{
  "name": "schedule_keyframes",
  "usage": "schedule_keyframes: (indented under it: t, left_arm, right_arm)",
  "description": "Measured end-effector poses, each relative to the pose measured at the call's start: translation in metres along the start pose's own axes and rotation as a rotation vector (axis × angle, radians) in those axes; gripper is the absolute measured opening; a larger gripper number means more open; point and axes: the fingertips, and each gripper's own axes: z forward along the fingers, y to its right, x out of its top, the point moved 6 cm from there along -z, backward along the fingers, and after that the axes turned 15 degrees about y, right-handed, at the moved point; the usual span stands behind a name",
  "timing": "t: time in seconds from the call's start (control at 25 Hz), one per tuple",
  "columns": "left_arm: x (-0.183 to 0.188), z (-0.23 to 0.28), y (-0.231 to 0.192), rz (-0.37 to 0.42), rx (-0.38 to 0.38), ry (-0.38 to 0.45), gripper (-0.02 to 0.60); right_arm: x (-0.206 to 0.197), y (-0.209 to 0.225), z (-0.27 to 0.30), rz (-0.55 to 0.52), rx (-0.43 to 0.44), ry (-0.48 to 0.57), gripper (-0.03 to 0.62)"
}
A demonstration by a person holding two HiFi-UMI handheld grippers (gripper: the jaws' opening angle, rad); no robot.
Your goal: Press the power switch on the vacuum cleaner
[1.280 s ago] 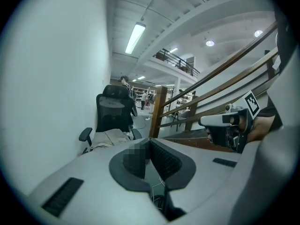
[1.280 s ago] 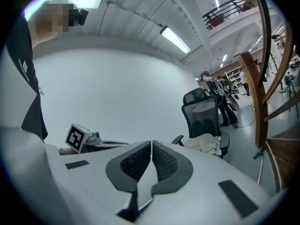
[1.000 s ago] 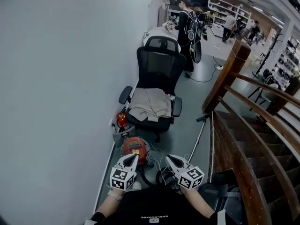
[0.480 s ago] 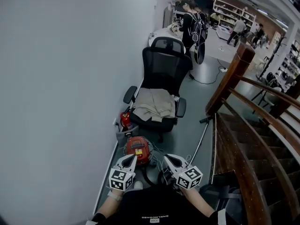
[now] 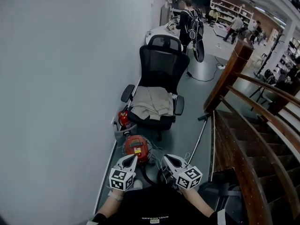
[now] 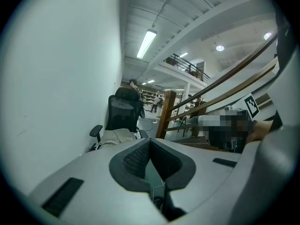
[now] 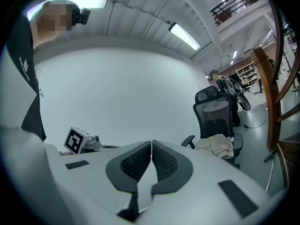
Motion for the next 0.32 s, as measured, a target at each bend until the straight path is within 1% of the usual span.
schedule_keyframes:
  t: [0.12,0.32]
  left_arm:
    - [-0.0022,0.0005,0.0029,0.004,-0.009,-0.003,0.015]
    - [-0.0060,0.0022,-0.0047,-0.002,-0.009,-0.007,0.015]
  right_arm:
    - [-0.0007,0.0004,-0.0037,-0.001,-0.012,0.008,0.029]
    - [-0.0040,0.0018,-0.0014,0.012,-0.024,0.015,0.029]
